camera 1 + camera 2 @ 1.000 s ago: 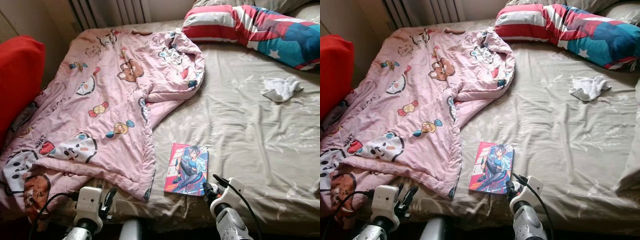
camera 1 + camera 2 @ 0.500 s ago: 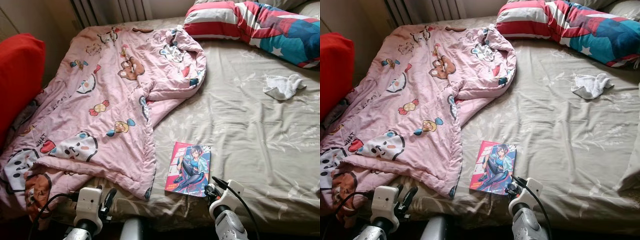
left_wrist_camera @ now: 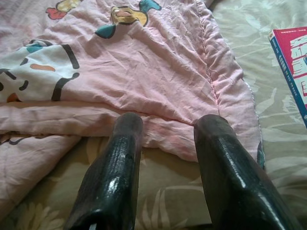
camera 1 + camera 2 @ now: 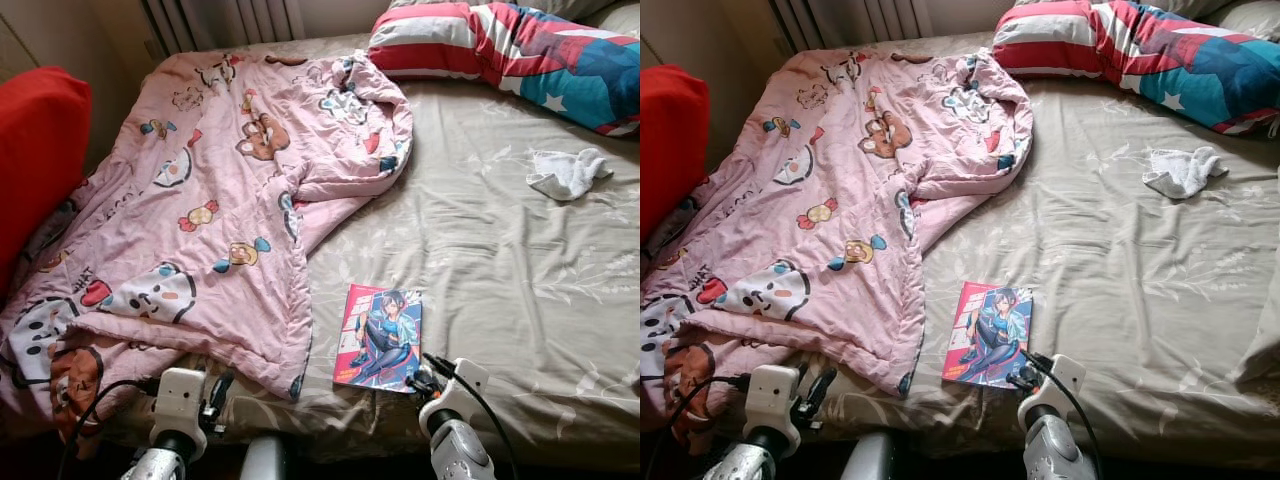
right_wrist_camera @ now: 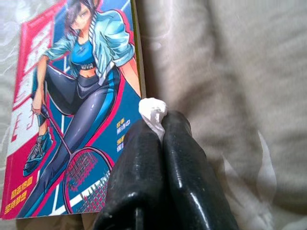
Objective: Clean up the room
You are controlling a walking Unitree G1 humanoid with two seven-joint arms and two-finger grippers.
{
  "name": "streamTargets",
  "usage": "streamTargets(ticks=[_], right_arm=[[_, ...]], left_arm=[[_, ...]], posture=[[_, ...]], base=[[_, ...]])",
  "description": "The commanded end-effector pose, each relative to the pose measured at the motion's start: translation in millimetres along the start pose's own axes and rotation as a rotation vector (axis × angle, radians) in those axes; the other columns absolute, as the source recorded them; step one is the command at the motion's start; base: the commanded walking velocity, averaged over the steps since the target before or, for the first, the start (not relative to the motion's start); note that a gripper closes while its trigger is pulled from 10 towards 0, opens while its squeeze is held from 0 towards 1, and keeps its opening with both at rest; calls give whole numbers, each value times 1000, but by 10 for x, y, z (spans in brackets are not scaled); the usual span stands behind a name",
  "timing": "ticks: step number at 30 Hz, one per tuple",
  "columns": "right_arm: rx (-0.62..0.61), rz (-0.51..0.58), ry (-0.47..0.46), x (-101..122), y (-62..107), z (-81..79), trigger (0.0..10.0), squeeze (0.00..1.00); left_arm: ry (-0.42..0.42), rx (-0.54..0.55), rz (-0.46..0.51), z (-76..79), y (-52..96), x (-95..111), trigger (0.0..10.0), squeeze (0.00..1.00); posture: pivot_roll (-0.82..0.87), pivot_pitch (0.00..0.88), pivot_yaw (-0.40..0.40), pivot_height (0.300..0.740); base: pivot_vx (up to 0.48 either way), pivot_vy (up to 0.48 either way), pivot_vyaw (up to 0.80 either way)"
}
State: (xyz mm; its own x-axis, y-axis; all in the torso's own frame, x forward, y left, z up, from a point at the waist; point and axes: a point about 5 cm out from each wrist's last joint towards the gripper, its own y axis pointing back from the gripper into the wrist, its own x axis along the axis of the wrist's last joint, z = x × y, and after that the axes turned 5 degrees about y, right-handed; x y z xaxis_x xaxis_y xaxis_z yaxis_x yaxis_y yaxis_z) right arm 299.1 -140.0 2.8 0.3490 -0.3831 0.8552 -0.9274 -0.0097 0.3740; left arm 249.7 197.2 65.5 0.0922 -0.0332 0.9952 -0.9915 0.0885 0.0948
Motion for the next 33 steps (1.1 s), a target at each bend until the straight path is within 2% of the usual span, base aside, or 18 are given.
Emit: streamTargets(ticks=[1, 4, 8, 16, 24, 26, 28, 29, 30, 31, 33], right_arm=[[21, 2, 27, -54, 28, -26, 0, 0], [77, 84, 37, 47, 18, -101, 0, 0], [94, 126, 59, 59, 55, -64, 0, 0], [103, 122, 70, -34, 136, 36, 0, 0], [30, 230, 111, 168, 168, 185, 0, 0], [7, 302, 154, 293, 205, 235, 0, 0], [27, 330, 191, 344, 218, 203, 0, 0], [46, 347, 226, 376, 227, 167, 353, 0], [49, 354, 246, 390, 232, 153, 8314, 0], [56, 366, 267, 412, 237, 129, 10000, 0], [84, 382, 284, 438, 245, 84, 10000, 0]], left_arm=[[-4, 11, -38, -18, 49, -99, 10000, 0], [1, 15, -36, -8, 20, -110, 10000, 0], [7, 15, -38, 11, -4, -130, 10000, 0], [14, 12, -41, 41, -26, -167, 10000, 0], [23, 20, -40, 35, -47, -186, 10000, 0], [30, 29, -38, 31, -58, -194, 10000, 0], [32, 32, -40, 29, -64, -199, 10000, 0], [36, 34, -42, 28, -69, -207, 10000, 0], [40, 36, -45, 28, -70, -216, 10000, 0], [48, 40, -53, 28, -72, -236, 10000, 0], [62, 48, -65, 22, -67, -269, 10000, 0]], posture=[[135, 242, 119, 616], [117, 231, 110, 616], [97, 219, 101, 616], [89, 210, 93, 616], [74, 205, 81, 616], [61, 202, 77, 616], [54, 202, 75, 616], [48, 200, 74, 616], [47, 199, 73, 616], [44, 194, 72, 616], [40, 191, 71, 616]], base=[[0, 0, 0], [0, 0, 0], [0, 0, 0], [0, 0, 0], [0, 0, 0], [0, 0, 0], [0, 0, 0], [0, 0, 0], [0, 0, 0], [0, 0, 0], [0, 0, 0]])
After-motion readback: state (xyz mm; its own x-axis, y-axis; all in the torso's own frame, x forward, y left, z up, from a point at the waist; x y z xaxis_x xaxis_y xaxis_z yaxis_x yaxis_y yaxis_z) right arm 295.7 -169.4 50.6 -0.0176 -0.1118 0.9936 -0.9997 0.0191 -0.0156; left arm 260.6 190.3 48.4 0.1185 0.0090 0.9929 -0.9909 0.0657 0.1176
